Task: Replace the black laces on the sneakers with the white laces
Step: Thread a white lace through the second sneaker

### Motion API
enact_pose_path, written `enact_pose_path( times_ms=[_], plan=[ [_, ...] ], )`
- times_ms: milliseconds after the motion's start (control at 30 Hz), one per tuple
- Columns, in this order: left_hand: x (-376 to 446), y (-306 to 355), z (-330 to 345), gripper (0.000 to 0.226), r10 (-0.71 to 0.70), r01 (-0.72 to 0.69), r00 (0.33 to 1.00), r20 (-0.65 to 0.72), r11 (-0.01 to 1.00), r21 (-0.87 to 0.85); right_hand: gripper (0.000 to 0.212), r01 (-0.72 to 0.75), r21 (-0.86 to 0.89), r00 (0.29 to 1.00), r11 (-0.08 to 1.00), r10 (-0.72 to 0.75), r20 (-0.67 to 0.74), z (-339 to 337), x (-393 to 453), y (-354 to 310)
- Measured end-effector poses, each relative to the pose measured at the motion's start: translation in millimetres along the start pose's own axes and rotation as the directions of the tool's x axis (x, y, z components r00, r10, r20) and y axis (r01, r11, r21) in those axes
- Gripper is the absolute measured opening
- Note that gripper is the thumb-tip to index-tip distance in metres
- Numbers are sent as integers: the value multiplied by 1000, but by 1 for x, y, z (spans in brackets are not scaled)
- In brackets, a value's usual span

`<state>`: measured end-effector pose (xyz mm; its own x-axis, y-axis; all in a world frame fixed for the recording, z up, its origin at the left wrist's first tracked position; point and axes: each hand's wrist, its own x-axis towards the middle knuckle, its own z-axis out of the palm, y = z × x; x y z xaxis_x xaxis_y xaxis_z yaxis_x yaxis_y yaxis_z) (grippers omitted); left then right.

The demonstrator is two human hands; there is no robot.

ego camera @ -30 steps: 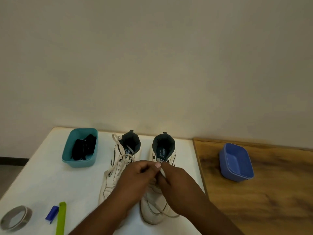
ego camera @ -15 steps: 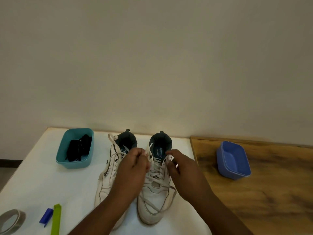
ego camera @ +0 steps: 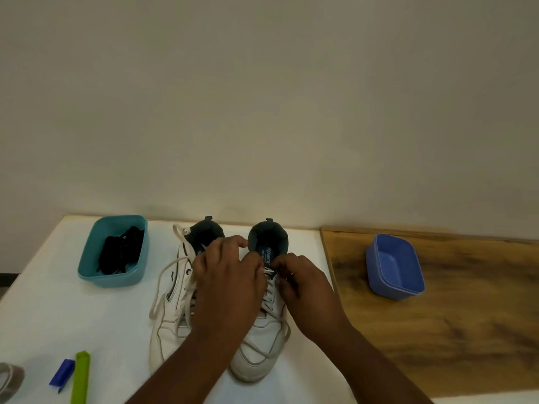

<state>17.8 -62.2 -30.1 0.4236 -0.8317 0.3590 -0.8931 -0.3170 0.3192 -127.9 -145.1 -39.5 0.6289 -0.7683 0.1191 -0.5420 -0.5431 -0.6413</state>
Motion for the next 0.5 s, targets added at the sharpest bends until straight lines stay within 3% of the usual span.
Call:
enact_pose_path(
  times_ms=[133, 333, 500],
  plan=[
    [0, 3, 11, 14, 4, -3, 999, 51, 1000, -16, 23, 13, 53, 998, 999, -16, 62, -7, -2, 0],
    [0, 0, 16, 15, 3, 3, 995, 104, 998, -66, 16, 49, 31, 999, 998, -49, -14, -7, -2, 3],
    [4, -1, 16, 10, -16, 39, 986, 169, 991, -130, 26, 52, 68, 999, 996, -51, -17, -8, -4, 8]
  ],
)
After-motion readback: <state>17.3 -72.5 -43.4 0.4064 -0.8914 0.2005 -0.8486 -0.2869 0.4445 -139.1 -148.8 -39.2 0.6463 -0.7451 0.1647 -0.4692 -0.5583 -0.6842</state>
